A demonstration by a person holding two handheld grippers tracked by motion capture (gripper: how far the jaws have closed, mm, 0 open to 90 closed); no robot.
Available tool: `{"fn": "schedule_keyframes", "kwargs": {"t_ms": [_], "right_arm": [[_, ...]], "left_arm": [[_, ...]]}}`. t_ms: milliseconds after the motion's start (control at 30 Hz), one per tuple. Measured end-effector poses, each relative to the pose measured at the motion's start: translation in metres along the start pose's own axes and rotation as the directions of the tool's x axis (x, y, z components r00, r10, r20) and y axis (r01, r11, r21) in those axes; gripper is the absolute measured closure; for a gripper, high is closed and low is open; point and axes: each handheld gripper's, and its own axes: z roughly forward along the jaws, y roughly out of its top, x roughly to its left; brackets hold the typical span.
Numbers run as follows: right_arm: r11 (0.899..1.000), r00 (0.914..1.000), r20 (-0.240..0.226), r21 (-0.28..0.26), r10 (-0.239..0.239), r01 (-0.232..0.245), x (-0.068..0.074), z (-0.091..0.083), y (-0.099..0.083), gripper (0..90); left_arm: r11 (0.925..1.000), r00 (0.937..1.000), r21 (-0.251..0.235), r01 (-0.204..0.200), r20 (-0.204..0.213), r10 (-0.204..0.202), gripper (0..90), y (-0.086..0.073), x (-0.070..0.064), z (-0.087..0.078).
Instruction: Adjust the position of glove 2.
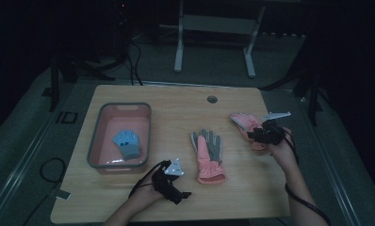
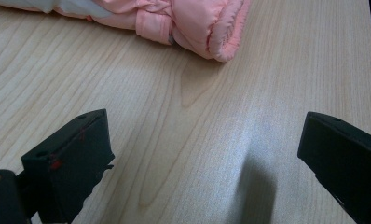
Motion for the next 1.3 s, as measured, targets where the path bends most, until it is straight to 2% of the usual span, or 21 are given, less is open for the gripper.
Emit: {"fn": "schedule_keyframes", "kwargs": {"t_ms": [133, 167, 233, 467, 600, 700, 767, 833, 867, 933, 1067, 1133, 1233, 1267, 1300], "right_arm": [[1.000, 0.9999, -0.006, -0.018, 0.016, -0.016, -0.016, 0.004, 0.006, 56.6], [1.000, 0.9999, -0.006, -0.018, 0.016, -0.016, -0.016, 0.004, 0.006, 56.6], [0.999, 0.9998, -0.006, -0.026, 0.021, -0.021, -0.028, 0.007, 0.011, 55.2], [0.999, 0.9996, 0.000, 0.029, 0.029, -0.029, -0.045, 0.026, 0.012, 53.6], [0.997, 0.9975, -0.025, 0.045, 0.067, -0.066, -0.053, 0.039, 0.006, 51.6], [0.995, 0.9940, -0.058, 0.046, 0.093, -0.090, -0.058, 0.043, 0.002, 55.3], [0.994, 0.9932, -0.063, 0.044, 0.098, -0.095, -0.058, 0.044, 0.002, 58.0], [0.994, 0.9909, -0.088, 0.039, 0.102, -0.099, -0.058, 0.045, -0.001, 68.7], [0.994, 0.9909, -0.088, 0.039, 0.102, -0.099, -0.058, 0.045, -0.001, 68.7], [0.994, 0.9909, -0.087, 0.041, 0.103, -0.100, -0.058, 0.045, -0.001, 77.0], [0.994, 0.9935, -0.045, 0.042, 0.104, -0.103, -0.052, 0.042, 0.001, 85.5], [0.990, 0.9902, -0.020, 0.033, 0.138, -0.138, -0.048, 0.037, 0.003, 86.9], [0.987, 0.9874, -0.010, 0.031, 0.158, -0.158, -0.043, 0.032, 0.004, 87.2], [0.985, 0.9851, 0.021, 0.028, 0.171, -0.171, -0.036, 0.027, 0.005, 87.3], [0.984, 0.9842, 0.028, 0.029, 0.175, -0.176, -0.033, 0.025, 0.005, 87.3]], "left_arm": [[1.0000, 1.0000, -0.001, 0.000, -0.001, 0.000, 2.9, -0.001, 0.000, -0.001], [1.0000, 1.0000, -0.001, 0.000, -0.001, 0.000, 2.9, -0.001, 0.000, -0.001], [1.0000, 1.0000, -0.002, 0.002, -0.002, -0.002, 3.0, -0.001, 0.001, -0.001], [1.0000, 1.0000, 0.002, 0.005, 0.000, -0.005, 2.9, -0.002, 0.001, 0.000], [1.0000, 1.0000, 0.001, 0.006, -0.001, -0.006, 3.0, -0.002, 0.001, 0.000], [1.0000, 1.0000, 0.005, 0.004, 0.001, -0.004, 2.9, -0.002, 0.001, 0.001], [1.0000, 1.0000, 0.006, 0.002, 0.001, -0.002, 2.9, -0.002, 0.001, 0.001], [1.0000, 1.0000, 0.007, 0.002, 0.002, -0.002, 2.9, -0.003, 0.001, 0.002], [1.0000, 1.0000, 0.007, 0.002, 0.002, -0.002, 3.0, -0.003, 0.001, 0.002], [1.0000, 1.0000, 0.005, 0.004, 0.003, -0.004, 2.9, -0.002, 0.001, 0.001], [1.0000, 1.0000, 0.004, 0.004, 0.003, -0.004, 2.9, -0.002, 0.001, 0.001], [1.0000, 1.0000, 0.004, 0.003, 0.003, -0.003, 3.0, -0.002, 0.001, 0.001], [1.0000, 1.0000, 0.005, 0.003, 0.004, -0.003, 2.9, -0.002, 0.001, 0.001], [1.0000, 1.0000, 0.005, 0.003, 0.004, -0.003, 2.9, -0.002, 0.001, 0.001], [1.0000, 1.0000, 0.005, 0.003, 0.004, -0.003, 2.9, -0.002, 0.001, 0.001]]}}
